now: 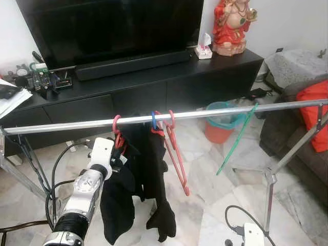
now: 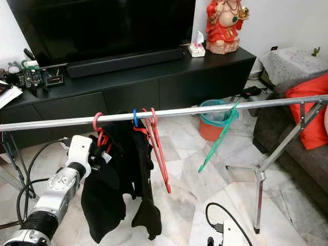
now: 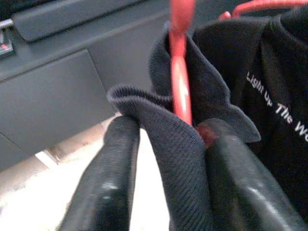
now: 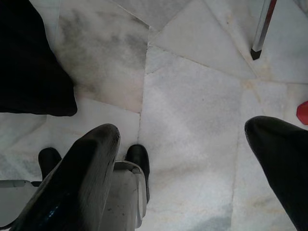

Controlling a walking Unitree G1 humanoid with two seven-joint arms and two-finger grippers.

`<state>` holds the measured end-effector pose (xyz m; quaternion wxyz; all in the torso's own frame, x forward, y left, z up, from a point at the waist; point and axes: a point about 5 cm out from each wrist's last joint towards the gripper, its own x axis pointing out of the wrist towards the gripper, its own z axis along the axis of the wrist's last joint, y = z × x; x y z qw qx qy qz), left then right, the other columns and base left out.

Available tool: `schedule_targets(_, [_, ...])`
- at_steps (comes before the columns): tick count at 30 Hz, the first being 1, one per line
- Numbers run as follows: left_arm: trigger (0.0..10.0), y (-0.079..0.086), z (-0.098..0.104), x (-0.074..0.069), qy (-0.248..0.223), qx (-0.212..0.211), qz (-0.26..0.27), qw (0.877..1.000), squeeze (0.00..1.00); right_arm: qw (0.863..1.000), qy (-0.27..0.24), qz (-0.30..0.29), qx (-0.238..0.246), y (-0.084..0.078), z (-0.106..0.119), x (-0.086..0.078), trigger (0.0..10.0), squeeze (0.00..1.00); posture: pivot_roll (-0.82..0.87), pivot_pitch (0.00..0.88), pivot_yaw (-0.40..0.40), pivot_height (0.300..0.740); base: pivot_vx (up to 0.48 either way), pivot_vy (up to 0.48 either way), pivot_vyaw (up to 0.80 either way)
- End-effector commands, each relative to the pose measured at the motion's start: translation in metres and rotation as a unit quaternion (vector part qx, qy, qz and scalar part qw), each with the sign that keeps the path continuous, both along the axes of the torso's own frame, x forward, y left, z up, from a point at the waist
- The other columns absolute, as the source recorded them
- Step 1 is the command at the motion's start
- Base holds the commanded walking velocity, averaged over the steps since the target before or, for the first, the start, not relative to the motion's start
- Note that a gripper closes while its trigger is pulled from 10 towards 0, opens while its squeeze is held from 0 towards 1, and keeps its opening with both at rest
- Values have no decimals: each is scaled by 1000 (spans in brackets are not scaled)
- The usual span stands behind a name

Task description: Hang hanger

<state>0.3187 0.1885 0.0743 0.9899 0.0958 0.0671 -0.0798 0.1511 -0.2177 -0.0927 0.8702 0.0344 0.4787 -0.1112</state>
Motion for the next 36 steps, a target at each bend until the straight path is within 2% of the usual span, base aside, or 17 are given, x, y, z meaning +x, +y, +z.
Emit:
schedule_targets(1, [10000, 6, 9, 0, -16, -1, 5, 1000, 1000, 1000, 0, 2, -4, -1, 0, -1, 10000, 0, 29, 0, 3, 728, 0, 0, 0])
schedule_targets(8, [10000, 16, 23, -9, -35, 5, 5, 999, 1000, 1000, 3, 7, -6, -2, 0, -2, 10000, 0, 36, 0, -1, 728, 0, 0, 0])
schedule_targets(14, [10000, 23, 35, -25, -46, 3, -2, 999, 1000, 1000, 2, 8, -6, -2, 0, -3, 10000, 0, 46, 0, -7, 728, 0, 0, 0])
schedule_targets(18, [10000, 28, 41, -47, -47, -2, -41, 998, 1000, 1000, 4, 10, -8, -3, -1, -4, 10000, 0, 56, 0, -12, 728, 0, 0, 0])
schedule_targets(19, [10000, 30, 39, -50, -49, -4, -42, 998, 871, 1000, 6, 13, -8, -3, -1, -4, 10000, 0, 56, 0, -12, 728, 0, 0, 0])
schedule_targets(20, [10000, 32, 38, -55, -51, -6, -43, 998, 78, 1000, 9, 19, -10, -3, -1, -4, 10000, 0, 56, 0, -12, 728, 0, 0, 0])
schedule_targets(21, [10000, 32, 38, -55, -51, -6, -43, 998, 78, 1000, 9, 19, -10, -3, -1, -4, 10000, 0, 56, 0, -12, 728, 0, 0, 0])
schedule_targets(22, [10000, 37, 32, -62, -47, -23, -26, 998, 0, 1000, 8, 20, -8, -3, -1, -3, 10000, 0, 56, 0, -12, 728, 0, 0, 0])
schedule_targets(23, [10000, 43, 23, -72, -34, -27, -4, 999, 0, 1000, 7, 18, -8, -3, -1, -4, 10000, 0, 56, 0, -12, 728, 0, 0, 0])
schedule_targets(24, [10000, 43, 23, -72, -34, -27, -4, 999, 0, 1000, 7, 18, -8, -3, -1, -4, 10000, 0, 56, 0, -12, 728, 0, 0, 0])
schedule_targets(26, [10000, 54, 5, -88, -16, -24, 40, 999, 0, 1000, 7, 17, -8, -3, -1, -4, 10000, 0, 62, 0, -18, 728, 0, 0, 0])
schedule_targets(28, [10000, 57, 1, -90, -10, -23, 49, 998, 0, 1000, 7, 17, -8, -3, -1, -4, 10000, 0, 62, 0, -18, 728, 0, 0, 0])
schedule_targets(29, [10000, 63, -10, -96, 6, -8, 75, 997, 0, 1000, 7, 17, -9, -4, -1, -4, 10000, 0, 66, 0, -20, 728, 0, 0, 0])
schedule_targets(30, [10000, 71, -21, -100, 18, -5, 107, 994, 0, 1000, 8, 19, -9, -3, -1, -4, 10000, 0, 66, 0, -20, 728, 0, 0, 0])
schedule_targets(31, [10000, 71, -21, -100, 18, -5, 107, 994, 0, 1000, 8, 19, -9, -3, -1, -4, 10000, 0, 66, 0, -20, 728, 0, 0, 0])
schedule_targets(33, [10000, 79, -37, -107, 41, 0, 150, 988, 0, 1000, 7, 19, -8, -3, -1, -4, 10000, 0, 65, 0, -19, 728, 0, 0, 0])
schedule_targets(36, [10000, 77, -69, -117, 98, -44, 187, 976, 0, 1000, 7, 18, -9, -3, -1, -4, 10000, 0, 58, 0, -15, 728, 0, 0, 0])
